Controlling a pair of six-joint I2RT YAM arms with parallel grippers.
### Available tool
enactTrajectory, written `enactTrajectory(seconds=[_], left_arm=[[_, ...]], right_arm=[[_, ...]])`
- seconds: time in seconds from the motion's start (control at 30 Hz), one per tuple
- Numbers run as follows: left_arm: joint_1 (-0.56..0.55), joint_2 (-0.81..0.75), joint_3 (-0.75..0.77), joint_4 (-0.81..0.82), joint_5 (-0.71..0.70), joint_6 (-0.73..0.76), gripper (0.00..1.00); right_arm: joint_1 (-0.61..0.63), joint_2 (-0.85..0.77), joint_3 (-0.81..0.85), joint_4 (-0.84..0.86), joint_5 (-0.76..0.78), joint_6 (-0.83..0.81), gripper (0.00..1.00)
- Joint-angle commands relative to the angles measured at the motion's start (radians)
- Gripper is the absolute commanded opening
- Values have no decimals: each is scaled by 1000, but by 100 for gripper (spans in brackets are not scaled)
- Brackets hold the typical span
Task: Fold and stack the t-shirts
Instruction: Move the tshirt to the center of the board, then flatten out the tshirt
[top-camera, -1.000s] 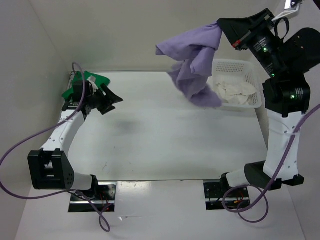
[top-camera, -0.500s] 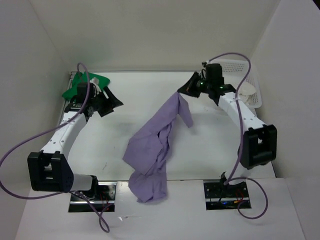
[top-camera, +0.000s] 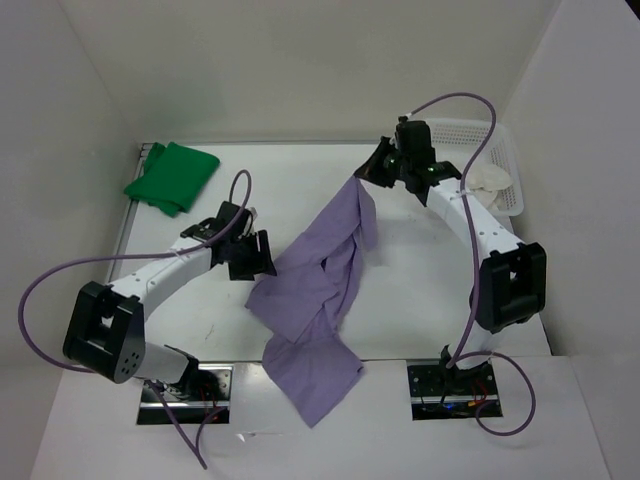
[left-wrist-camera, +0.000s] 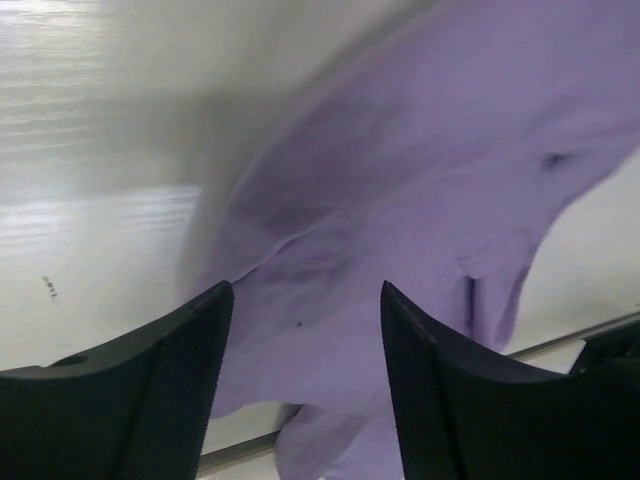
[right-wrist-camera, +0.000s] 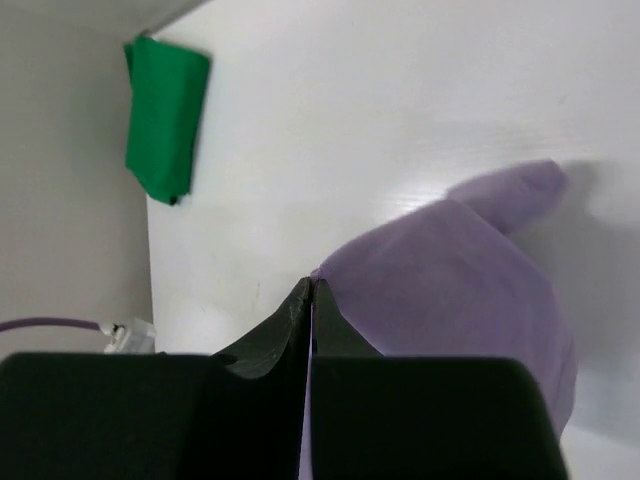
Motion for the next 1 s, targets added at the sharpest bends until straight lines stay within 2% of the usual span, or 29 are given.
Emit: enactTrajectory(seconds=[0.0, 0.07, 0.2, 0.3, 0.43, 0.57, 0.6, 0.77, 0.9, 0.97], left_arm=[[-10, -39, -12, -53, -95, -6, 70], [-10, -105, -21, -67, -118, -46, 78], [-10, -158, -21, -104, -138, -106, 84], [-10, -133, -122, -18, -12, -156, 84], [-10, -79, -161, 95, -12, -196, 82], [-10, -25, -116, 131, 20, -207, 60], [-10, -25, -107, 131, 20, -207, 42], [-10, -109, -28, 85, 11, -220, 8], [88, -180, 61, 30, 89, -210, 0], [220, -168, 89, 30, 147, -183, 0]], right_arm=[[-1, 14, 89, 25, 60, -19, 0], [-1, 14, 77, 25, 83, -19, 0], [-1, 32, 77, 34, 83, -29, 0], [-12, 54, 86, 44, 70, -29, 0], [-23, 54, 86, 44, 50, -29, 0], [-23, 54, 77, 44, 40, -29, 0], [-23, 54, 68, 44, 31, -29, 0], [-23, 74, 46, 53, 17, -29, 0], [-12, 175, 138, 5, 14, -39, 0], [-12, 265, 244, -30, 43, -39, 0]])
